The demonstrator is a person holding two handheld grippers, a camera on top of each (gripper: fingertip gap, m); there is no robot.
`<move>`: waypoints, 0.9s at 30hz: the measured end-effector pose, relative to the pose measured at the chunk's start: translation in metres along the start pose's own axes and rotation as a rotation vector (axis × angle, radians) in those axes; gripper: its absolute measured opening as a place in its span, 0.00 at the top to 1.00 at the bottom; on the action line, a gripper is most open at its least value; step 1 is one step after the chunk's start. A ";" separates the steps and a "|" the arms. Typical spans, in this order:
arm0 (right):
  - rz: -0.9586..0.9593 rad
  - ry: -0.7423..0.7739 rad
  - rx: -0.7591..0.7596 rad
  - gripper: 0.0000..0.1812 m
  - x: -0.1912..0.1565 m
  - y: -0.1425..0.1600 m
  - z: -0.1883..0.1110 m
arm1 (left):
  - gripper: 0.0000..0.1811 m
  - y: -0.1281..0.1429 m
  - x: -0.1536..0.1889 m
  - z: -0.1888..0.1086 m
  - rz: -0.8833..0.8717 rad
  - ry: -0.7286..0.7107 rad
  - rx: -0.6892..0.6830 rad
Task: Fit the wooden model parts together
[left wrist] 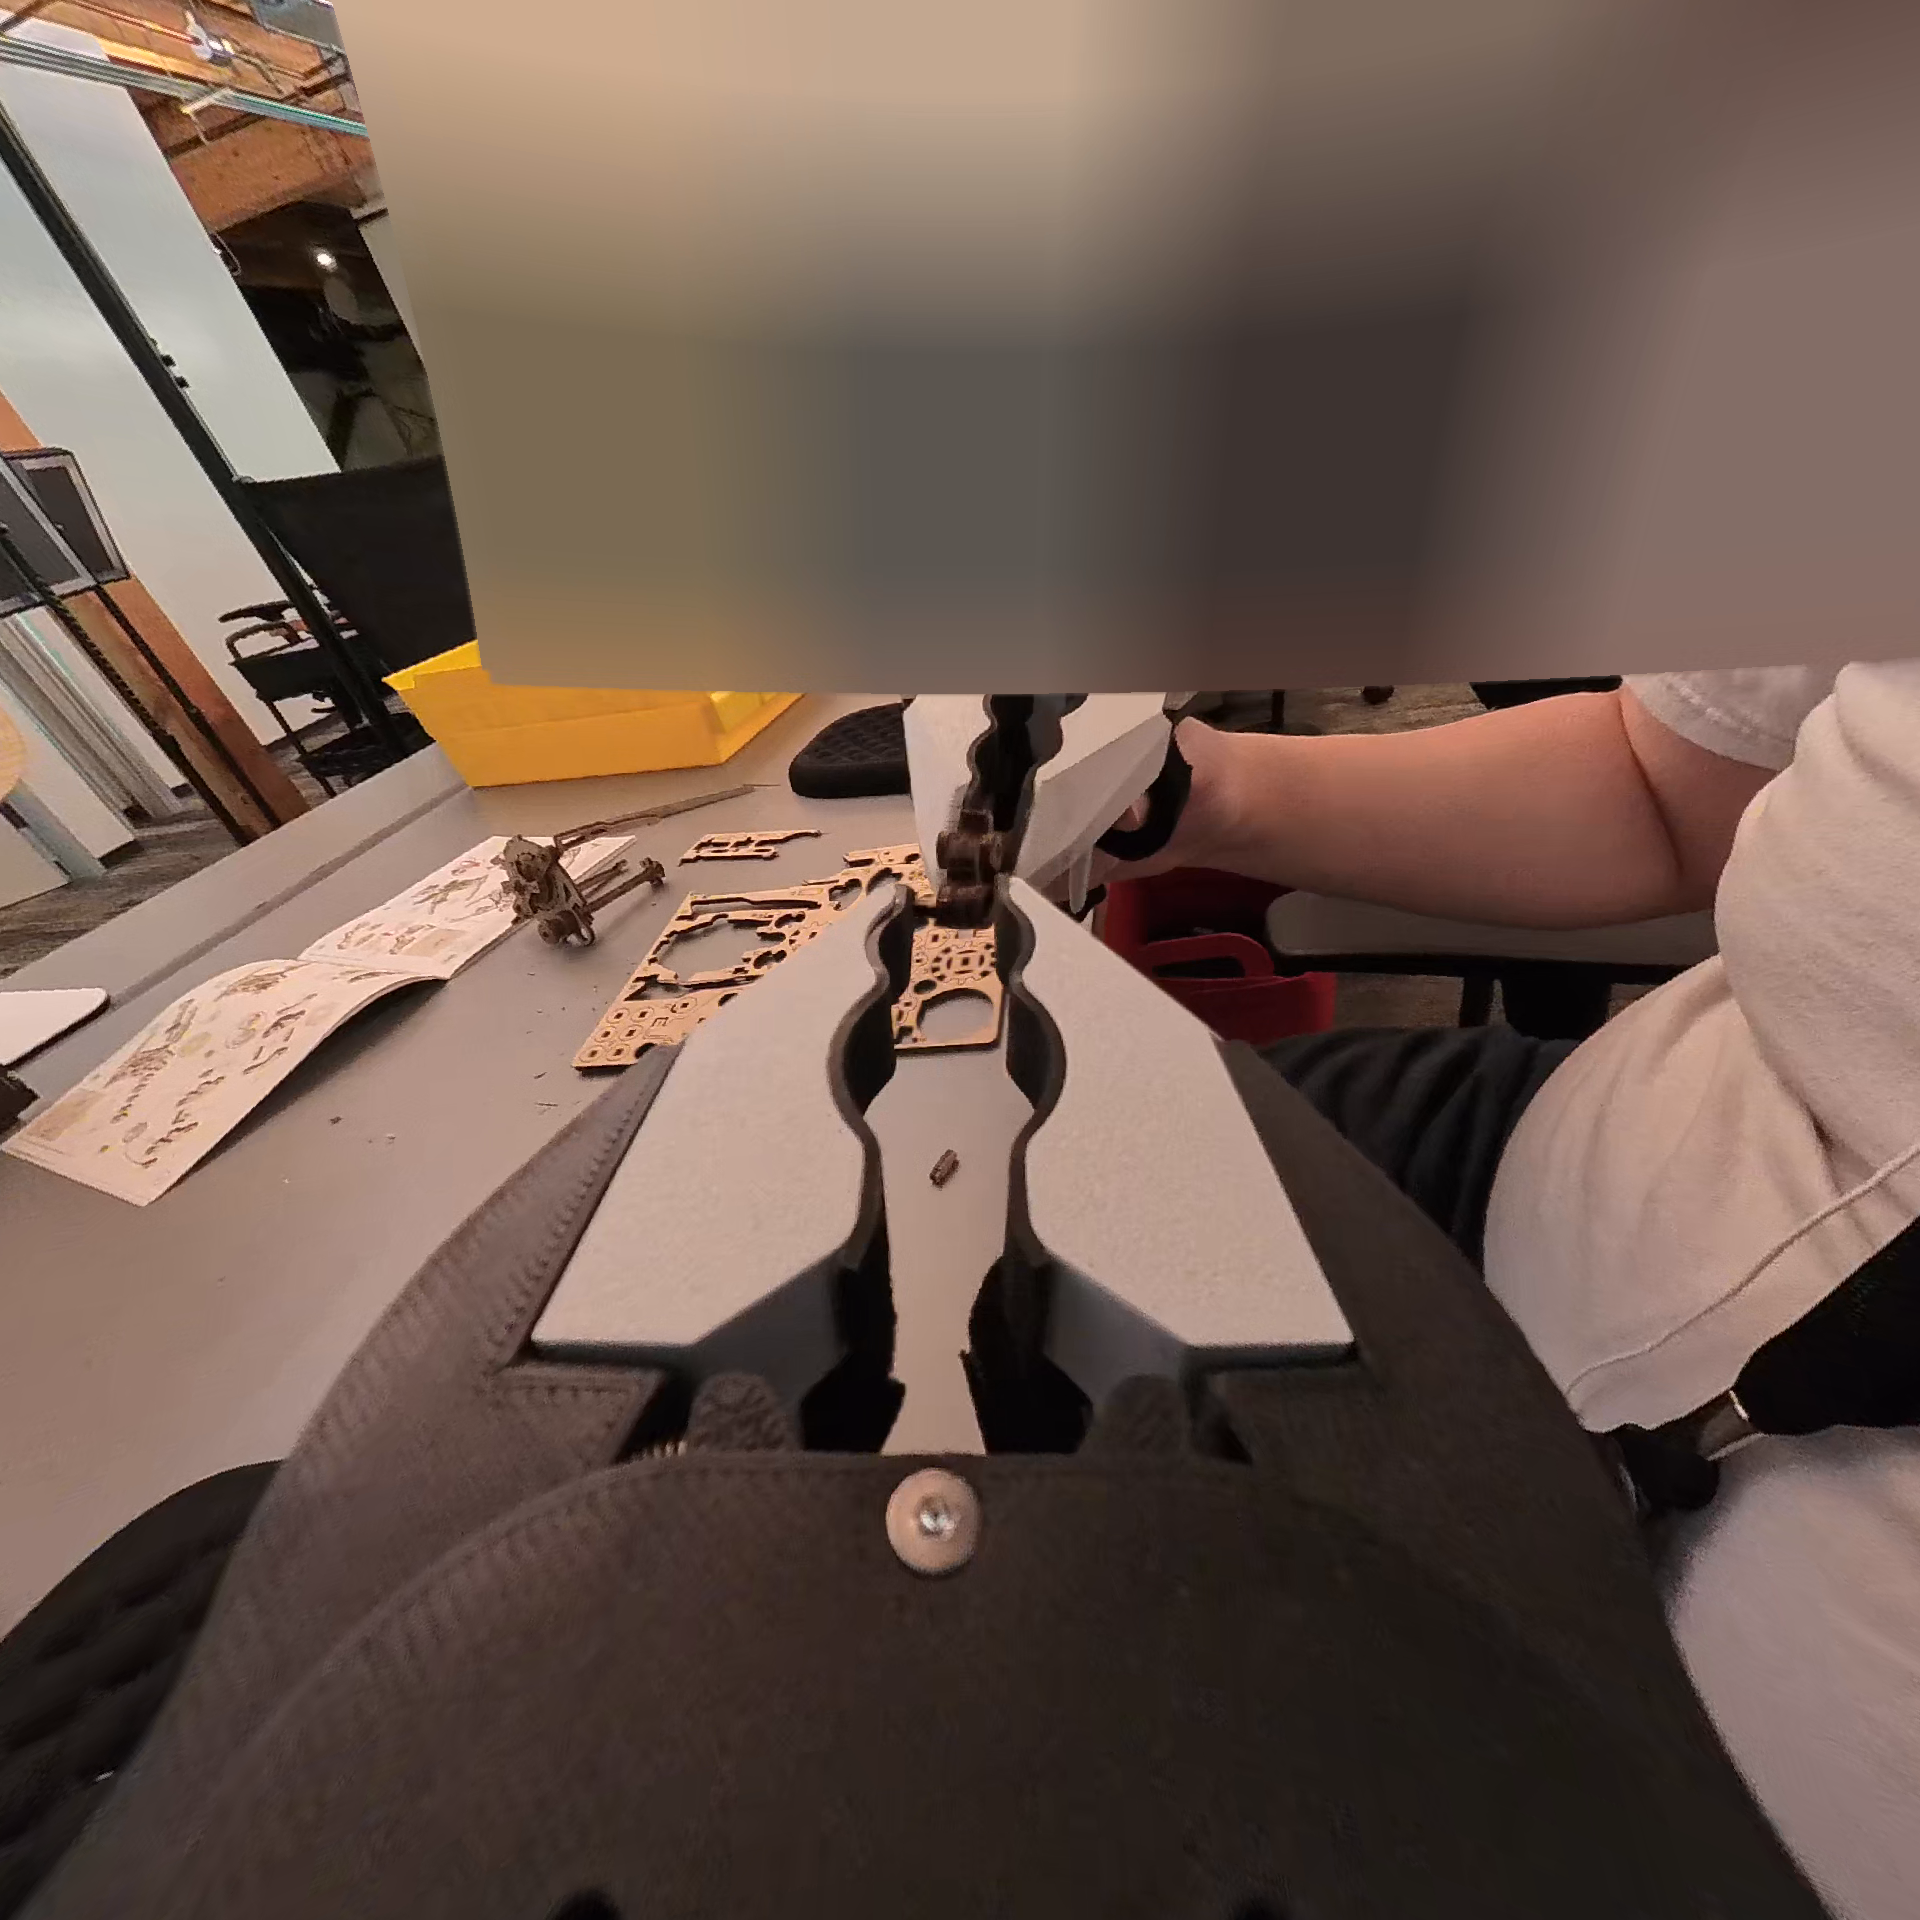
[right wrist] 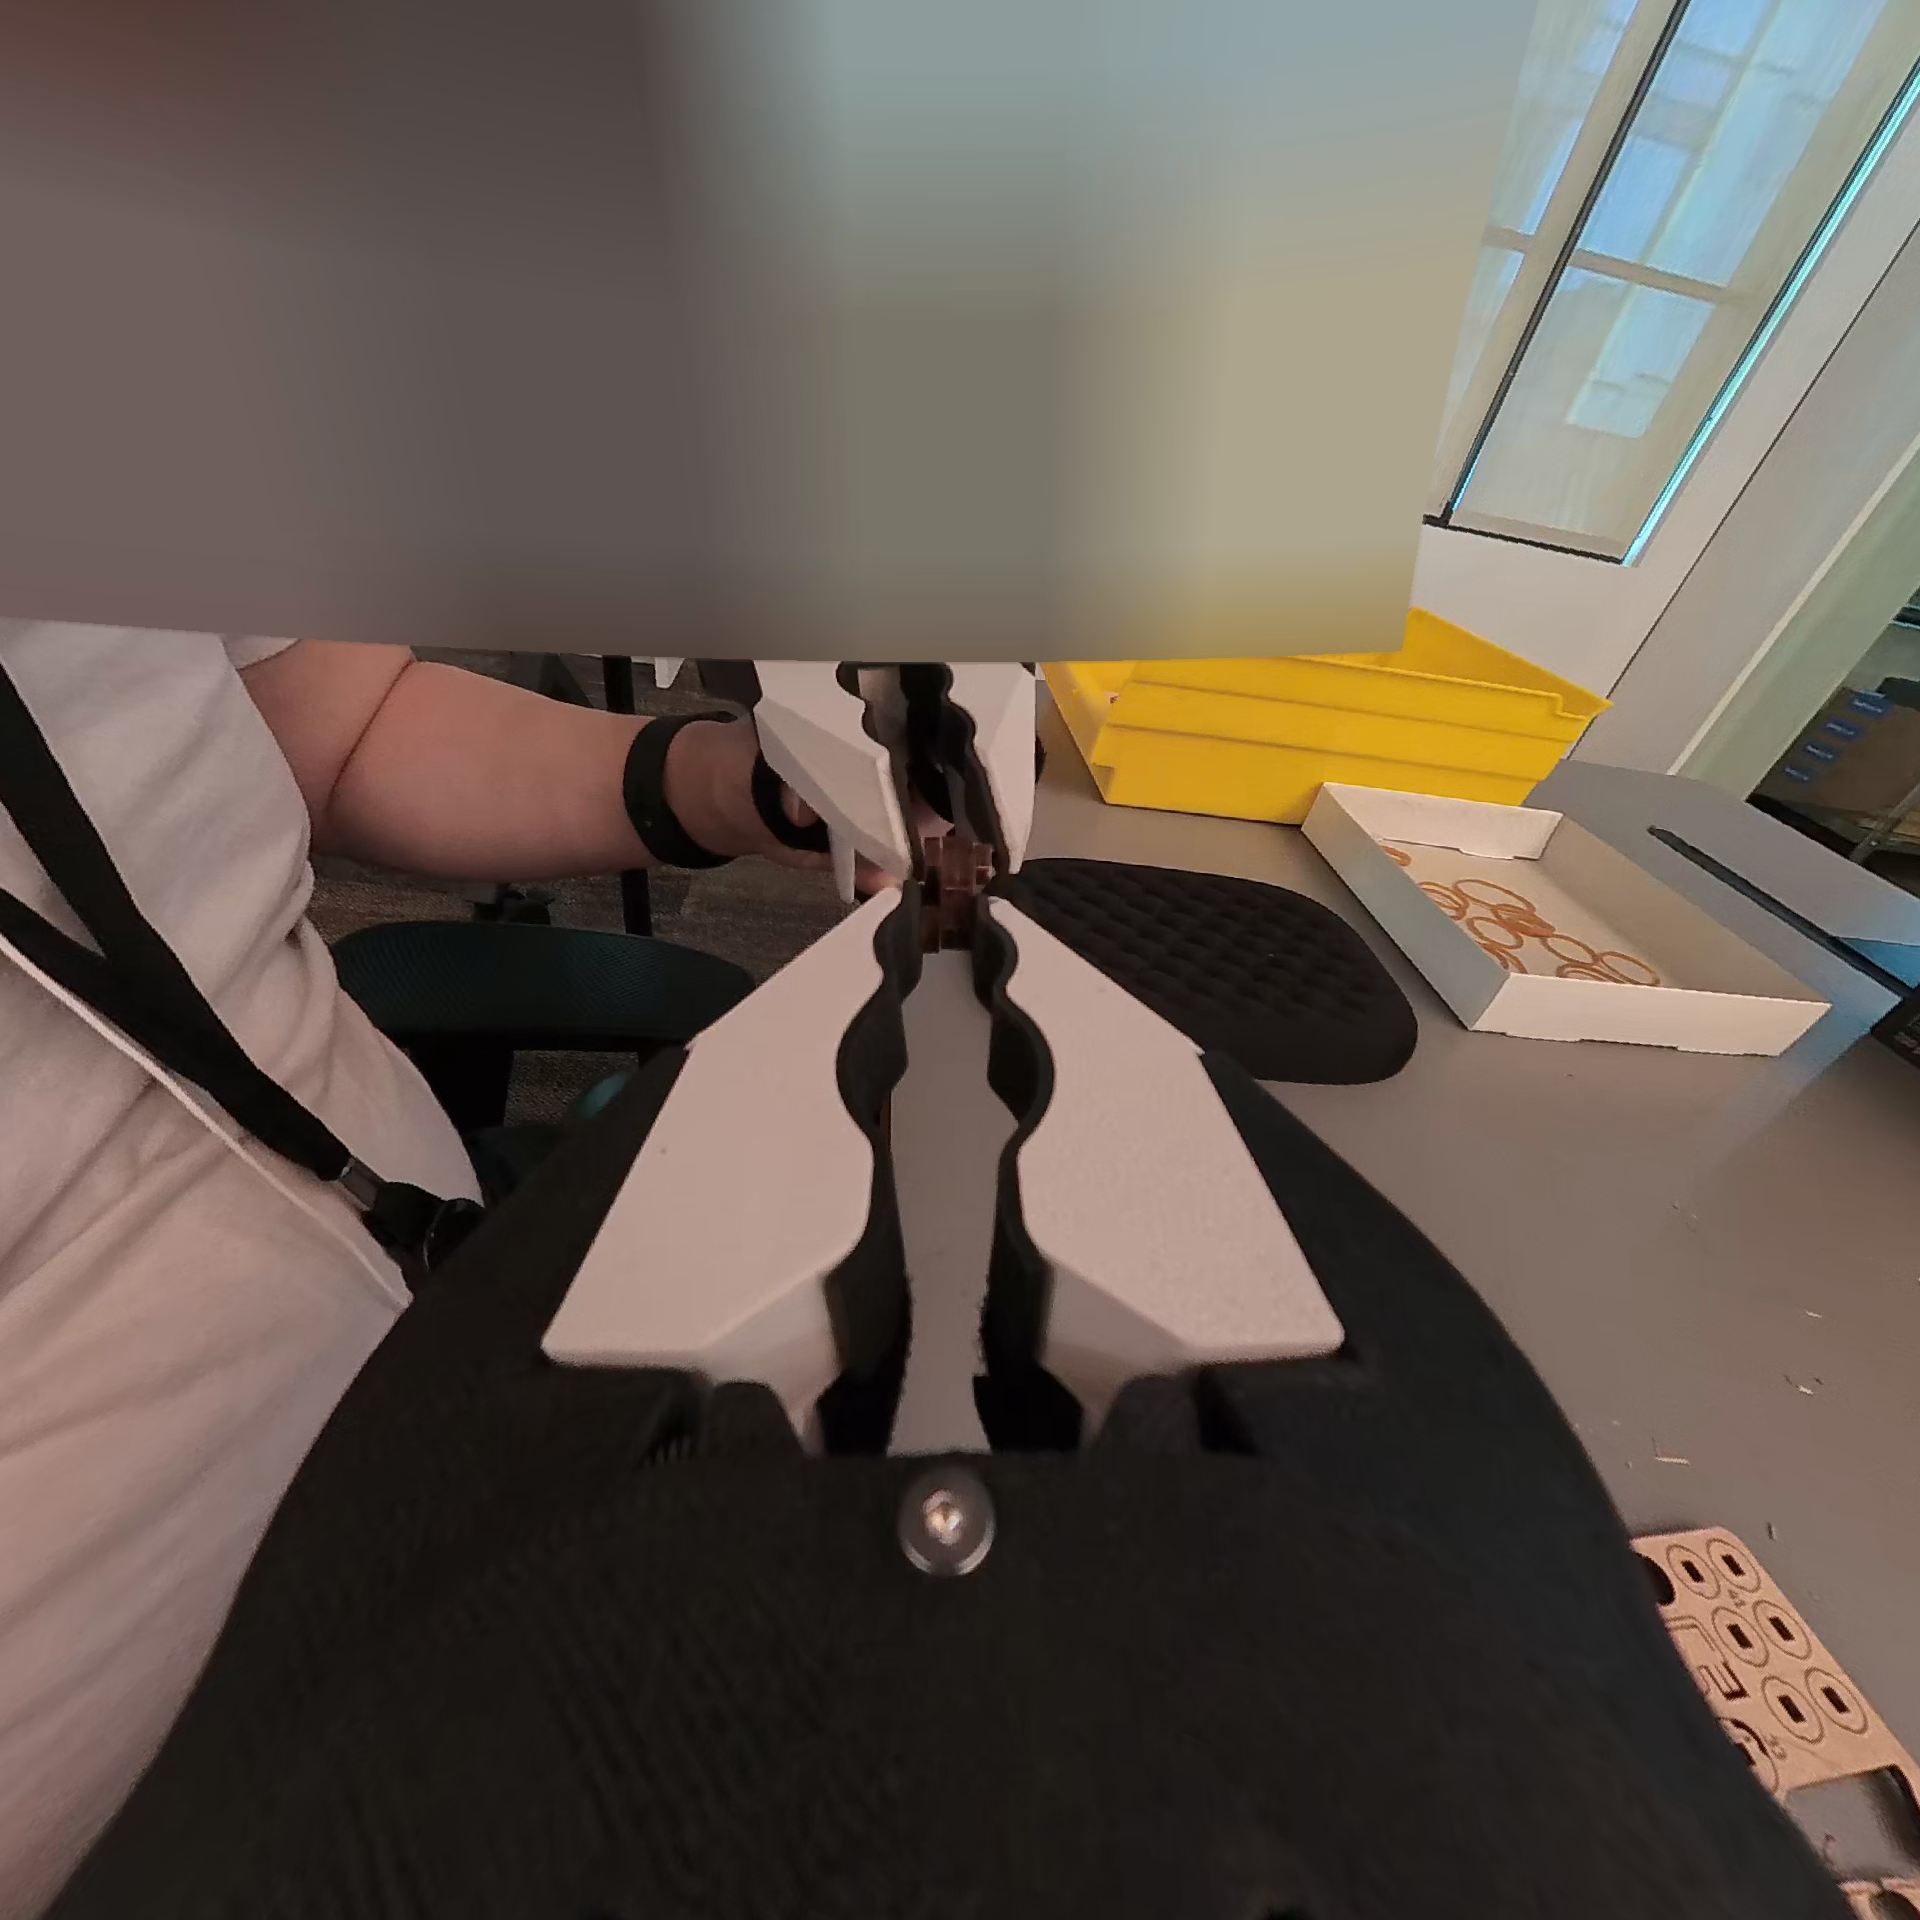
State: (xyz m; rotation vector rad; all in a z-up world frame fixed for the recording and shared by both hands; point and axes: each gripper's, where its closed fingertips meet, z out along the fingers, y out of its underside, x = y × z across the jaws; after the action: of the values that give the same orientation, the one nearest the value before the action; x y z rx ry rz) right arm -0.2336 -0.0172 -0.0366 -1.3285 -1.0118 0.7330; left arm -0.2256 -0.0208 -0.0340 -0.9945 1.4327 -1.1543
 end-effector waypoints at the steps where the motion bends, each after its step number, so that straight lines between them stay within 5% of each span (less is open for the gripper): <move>1: -0.003 0.001 -0.001 0.97 0.000 0.000 0.000 | 0.93 0.000 0.000 0.000 0.002 -0.001 -0.004; 17: -0.002 -0.039 -0.005 0.97 -0.007 -0.001 -0.001 | 0.94 0.000 0.007 0.000 -0.084 0.086 0.017; 27: 0.004 -0.007 0.000 0.97 -0.001 -0.001 0.002 | 0.93 0.000 0.001 -0.001 -0.034 0.012 0.039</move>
State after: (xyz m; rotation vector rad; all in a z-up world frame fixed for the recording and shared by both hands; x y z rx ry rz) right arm -0.2360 -0.0179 -0.0359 -1.3291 -1.0156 0.7410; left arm -0.2267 -0.0216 -0.0337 -0.9894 1.4027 -1.2104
